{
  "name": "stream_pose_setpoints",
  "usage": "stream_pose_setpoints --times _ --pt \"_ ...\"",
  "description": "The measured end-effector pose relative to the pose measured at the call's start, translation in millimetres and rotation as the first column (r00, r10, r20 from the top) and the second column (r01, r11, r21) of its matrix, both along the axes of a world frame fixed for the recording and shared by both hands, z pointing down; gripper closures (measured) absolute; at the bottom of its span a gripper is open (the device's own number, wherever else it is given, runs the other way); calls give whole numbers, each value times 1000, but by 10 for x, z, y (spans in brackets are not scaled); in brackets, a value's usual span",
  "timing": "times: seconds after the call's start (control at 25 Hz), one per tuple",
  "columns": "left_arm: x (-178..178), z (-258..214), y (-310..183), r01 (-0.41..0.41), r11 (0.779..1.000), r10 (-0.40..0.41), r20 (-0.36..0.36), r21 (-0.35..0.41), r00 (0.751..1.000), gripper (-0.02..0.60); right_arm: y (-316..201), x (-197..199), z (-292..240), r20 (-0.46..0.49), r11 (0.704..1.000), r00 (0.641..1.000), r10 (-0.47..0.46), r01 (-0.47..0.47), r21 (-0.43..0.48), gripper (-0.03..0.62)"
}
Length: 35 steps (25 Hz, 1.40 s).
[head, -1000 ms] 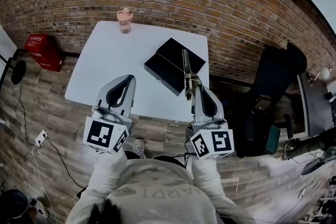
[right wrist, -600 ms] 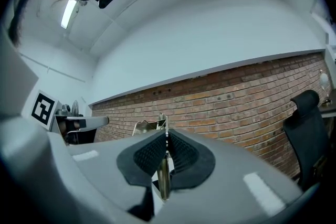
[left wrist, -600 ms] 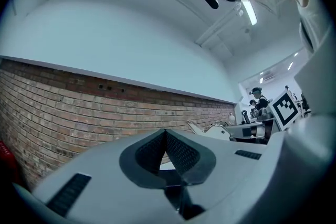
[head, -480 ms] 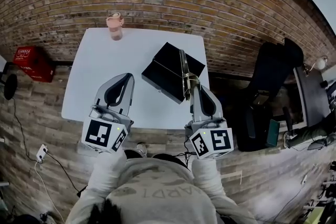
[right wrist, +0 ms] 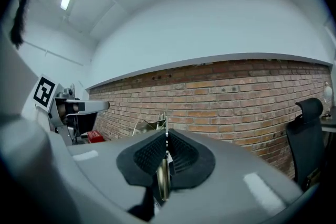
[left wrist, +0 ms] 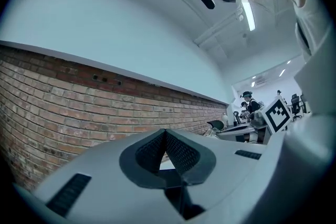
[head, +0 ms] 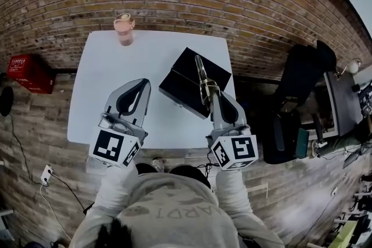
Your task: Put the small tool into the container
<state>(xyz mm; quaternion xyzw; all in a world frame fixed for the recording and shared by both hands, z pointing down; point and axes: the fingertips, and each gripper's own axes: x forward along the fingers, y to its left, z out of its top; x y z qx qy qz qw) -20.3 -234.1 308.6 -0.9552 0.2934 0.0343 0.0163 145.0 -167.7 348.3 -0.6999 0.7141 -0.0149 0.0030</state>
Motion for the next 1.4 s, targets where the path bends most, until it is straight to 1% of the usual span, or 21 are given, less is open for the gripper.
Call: stream_pose_setpoints --times 0.24,0.48,0.76,1.08,1.16,1.4 --pt "-16 148 -191 2 1000 -2 18 -27 1000 577 -297 -12 244 -73 995 996 -59 53 -82 577" --pt "-13 263 -331 42 997 -40 30 -59 999 577 -512 18 597 -142 974 980 -142 113 -194 577" --pt "-62 338 -485 131 987 -128 36 -95 991 577 -747 18 1037 -189 926 947 -261 191 -325 577" --pt "-95 441 -567 227 966 -222 52 -122 974 577 -901 11 1536 -192 850 900 -392 275 -449 577" --pt "-113 461 -583 247 961 -241 57 -124 969 577 -930 14 1641 -196 833 889 -414 283 -475 577" --pt "-211 515 -660 300 945 -293 71 -132 953 577 -1034 -19 1890 -186 795 873 -450 297 -528 577"
